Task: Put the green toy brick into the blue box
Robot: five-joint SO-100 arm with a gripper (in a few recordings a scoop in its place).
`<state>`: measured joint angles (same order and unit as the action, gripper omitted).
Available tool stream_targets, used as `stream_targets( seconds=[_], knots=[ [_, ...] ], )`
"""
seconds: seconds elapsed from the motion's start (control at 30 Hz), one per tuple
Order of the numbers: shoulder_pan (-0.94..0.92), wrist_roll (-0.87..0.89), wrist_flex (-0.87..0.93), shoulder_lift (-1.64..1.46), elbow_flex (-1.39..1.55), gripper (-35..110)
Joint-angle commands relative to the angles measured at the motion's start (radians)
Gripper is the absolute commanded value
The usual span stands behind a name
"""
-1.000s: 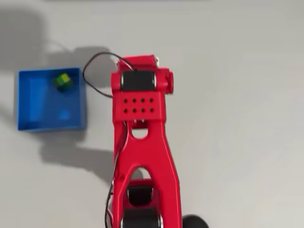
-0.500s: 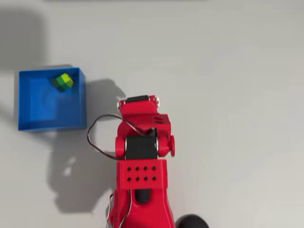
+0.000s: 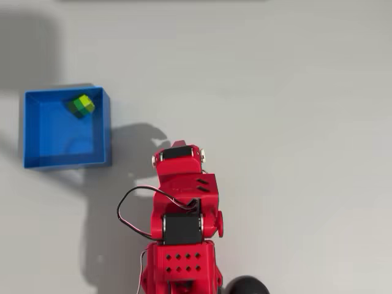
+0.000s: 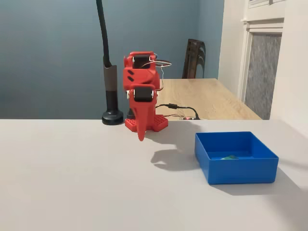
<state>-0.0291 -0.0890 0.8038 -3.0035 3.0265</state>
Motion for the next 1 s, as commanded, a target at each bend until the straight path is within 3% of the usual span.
stream_targets(
  seconds=[0.0,0.97],
  knots=[
    [-0.020,-0.005,-0.009,-0.064,0.018,0],
    [-0.025,0.021,0.035,-0.250,0.106,0]
  ],
)
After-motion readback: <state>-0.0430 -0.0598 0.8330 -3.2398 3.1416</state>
